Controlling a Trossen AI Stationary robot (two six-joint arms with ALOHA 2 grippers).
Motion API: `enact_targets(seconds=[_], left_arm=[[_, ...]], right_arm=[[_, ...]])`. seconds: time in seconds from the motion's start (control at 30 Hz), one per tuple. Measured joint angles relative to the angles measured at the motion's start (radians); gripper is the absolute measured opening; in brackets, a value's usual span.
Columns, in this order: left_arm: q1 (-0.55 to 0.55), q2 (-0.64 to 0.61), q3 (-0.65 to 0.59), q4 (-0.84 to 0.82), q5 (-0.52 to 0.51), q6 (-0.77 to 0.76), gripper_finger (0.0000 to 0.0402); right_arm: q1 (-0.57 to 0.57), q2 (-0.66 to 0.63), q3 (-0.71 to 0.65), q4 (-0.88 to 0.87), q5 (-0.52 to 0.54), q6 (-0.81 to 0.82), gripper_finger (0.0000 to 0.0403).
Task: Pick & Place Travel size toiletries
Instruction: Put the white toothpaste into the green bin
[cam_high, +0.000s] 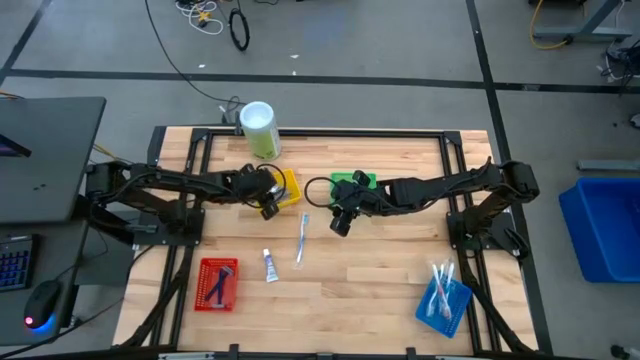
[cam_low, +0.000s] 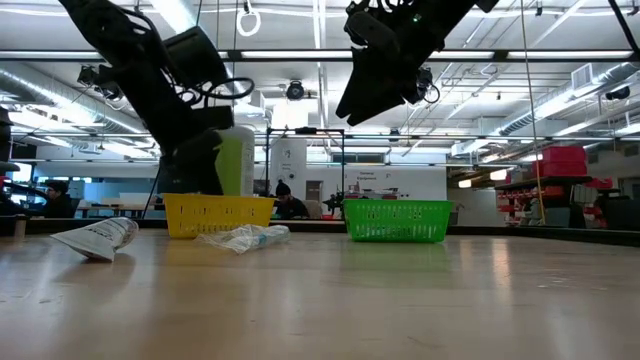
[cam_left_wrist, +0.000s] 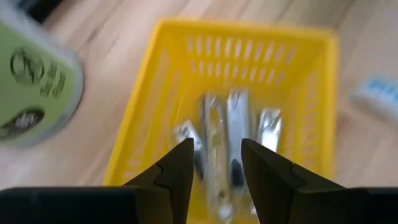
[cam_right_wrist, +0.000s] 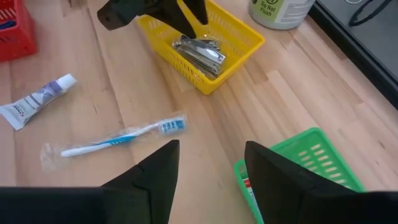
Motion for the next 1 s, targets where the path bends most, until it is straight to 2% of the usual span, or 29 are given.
enact_targets(seconds=[0.17,0.27,0.57,0.83,1.0], left_arm=[[-0.003,-0.01,0.0,0.133,0.001,0.034,0.0146],[-0.016,-0.016,0.0,0.201,0.009,0.025,0.0144],[-0.092,-0.018,0.002,0.396,0.188,-0.004,0.0144],[-0.176,-0.017,0.001,0.4,0.234,-0.072,0.0144],[-0.244,-0.017,0.001,0.369,0.315,-0.017,0.0144]], right_arm=[[0.0,0.0,0.0,-0.001,-0.003,0.0,0.0203],[0.0,0.0,0.0,-0.006,-0.043,0.0,0.0212],[0.003,0.0,0.0,-0.007,-0.105,0.001,0.0239],[0.031,0.0,0.0,-0.014,-0.192,0.001,0.0243],[0.052,0.0,0.0,-0.014,-0.192,0.001,0.023]])
